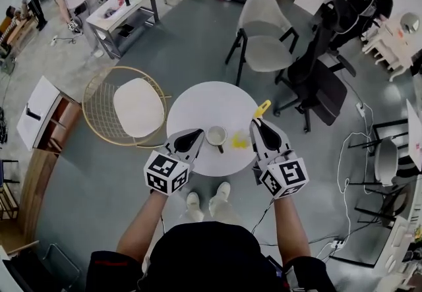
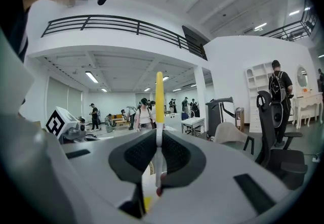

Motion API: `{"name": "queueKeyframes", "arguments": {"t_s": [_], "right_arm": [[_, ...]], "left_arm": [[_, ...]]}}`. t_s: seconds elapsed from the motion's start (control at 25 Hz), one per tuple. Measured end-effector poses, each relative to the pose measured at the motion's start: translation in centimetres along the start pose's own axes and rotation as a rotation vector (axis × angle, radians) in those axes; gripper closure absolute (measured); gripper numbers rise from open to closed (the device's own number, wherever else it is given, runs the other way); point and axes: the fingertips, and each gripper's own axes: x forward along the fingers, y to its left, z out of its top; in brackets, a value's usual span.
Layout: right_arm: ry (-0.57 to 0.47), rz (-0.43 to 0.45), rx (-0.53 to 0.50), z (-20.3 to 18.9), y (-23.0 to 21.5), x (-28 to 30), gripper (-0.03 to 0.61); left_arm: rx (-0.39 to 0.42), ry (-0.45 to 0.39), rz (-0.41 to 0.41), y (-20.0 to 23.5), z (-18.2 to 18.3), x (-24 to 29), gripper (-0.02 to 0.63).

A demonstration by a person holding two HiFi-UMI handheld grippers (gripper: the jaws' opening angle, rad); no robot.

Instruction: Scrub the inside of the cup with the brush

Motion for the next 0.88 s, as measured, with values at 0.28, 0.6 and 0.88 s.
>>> {"name": "queueKeyframes", "arguments": {"t_s": [0.28, 0.6, 0.88], "right_arm": [[0.017, -0.004, 0.019, -2.0, -0.6, 0.4, 0.531], [0.020, -0.010, 0.024, -3.6, -1.0, 0.1, 0.531], [0.029, -0.024, 0.037, -5.2, -1.8, -0.3, 0.531]], "left_arm": [[-0.003, 0.017, 0.015, 1.5, -1.7, 0.5, 0.598], [-0.010, 0.039, 0.023, 1.6, -3.7, 1.0, 0.598], [-0.032, 0.060, 0.019, 1.1, -6.1, 1.9, 0.598]]}}
